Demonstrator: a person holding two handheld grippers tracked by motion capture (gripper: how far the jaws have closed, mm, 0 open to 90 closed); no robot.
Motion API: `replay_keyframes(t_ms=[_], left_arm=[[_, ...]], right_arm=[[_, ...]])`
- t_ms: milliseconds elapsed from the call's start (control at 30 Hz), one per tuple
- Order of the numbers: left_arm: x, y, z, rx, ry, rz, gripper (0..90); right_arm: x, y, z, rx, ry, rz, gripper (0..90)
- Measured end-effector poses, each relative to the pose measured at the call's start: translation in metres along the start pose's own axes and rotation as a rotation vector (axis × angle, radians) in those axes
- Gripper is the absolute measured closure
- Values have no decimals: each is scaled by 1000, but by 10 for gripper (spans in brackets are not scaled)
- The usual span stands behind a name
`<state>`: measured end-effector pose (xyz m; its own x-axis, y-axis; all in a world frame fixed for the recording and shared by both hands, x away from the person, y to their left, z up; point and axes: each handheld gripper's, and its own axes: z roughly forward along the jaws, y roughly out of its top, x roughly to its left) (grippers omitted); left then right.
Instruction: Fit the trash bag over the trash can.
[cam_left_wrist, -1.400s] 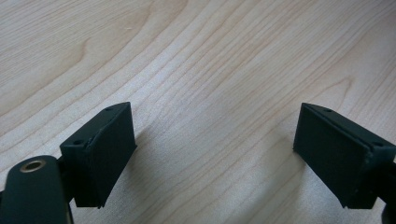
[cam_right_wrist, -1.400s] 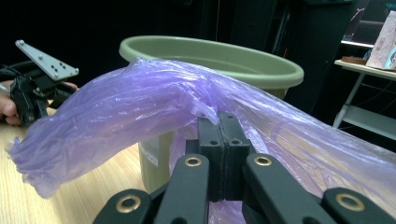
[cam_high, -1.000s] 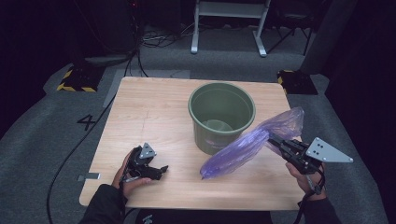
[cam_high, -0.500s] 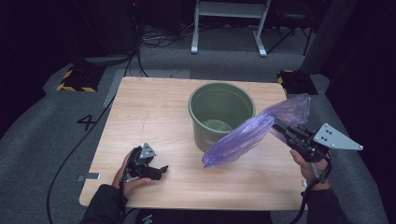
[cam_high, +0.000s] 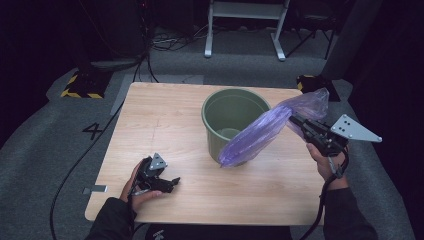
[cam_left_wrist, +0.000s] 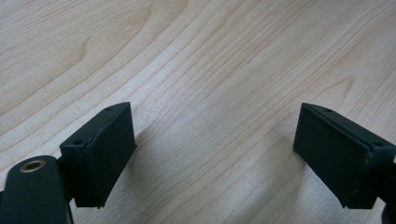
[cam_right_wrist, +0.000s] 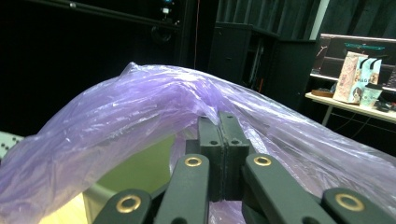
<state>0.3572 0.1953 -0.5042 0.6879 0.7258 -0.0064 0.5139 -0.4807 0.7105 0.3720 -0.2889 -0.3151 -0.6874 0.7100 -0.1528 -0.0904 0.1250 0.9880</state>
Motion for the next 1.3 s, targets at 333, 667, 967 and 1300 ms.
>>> replay_keyframes(t_ms=[333, 667, 967, 1300], left_arm=[[0, 0, 0, 2, 0, -1, 122], [0, 0, 0, 1, 0, -1, 122], [0, 0, 0, 3, -3, 1, 123], [-11, 20, -23, -89, -25, 50, 159]], right_arm=[[-13, 12, 11, -7, -64, 11, 900], [-32, 9, 17, 4, -152, 58, 900], [-40, 9, 26, 32, -224, 50, 900], [-49, 5, 34, 73, -328, 41, 900]])
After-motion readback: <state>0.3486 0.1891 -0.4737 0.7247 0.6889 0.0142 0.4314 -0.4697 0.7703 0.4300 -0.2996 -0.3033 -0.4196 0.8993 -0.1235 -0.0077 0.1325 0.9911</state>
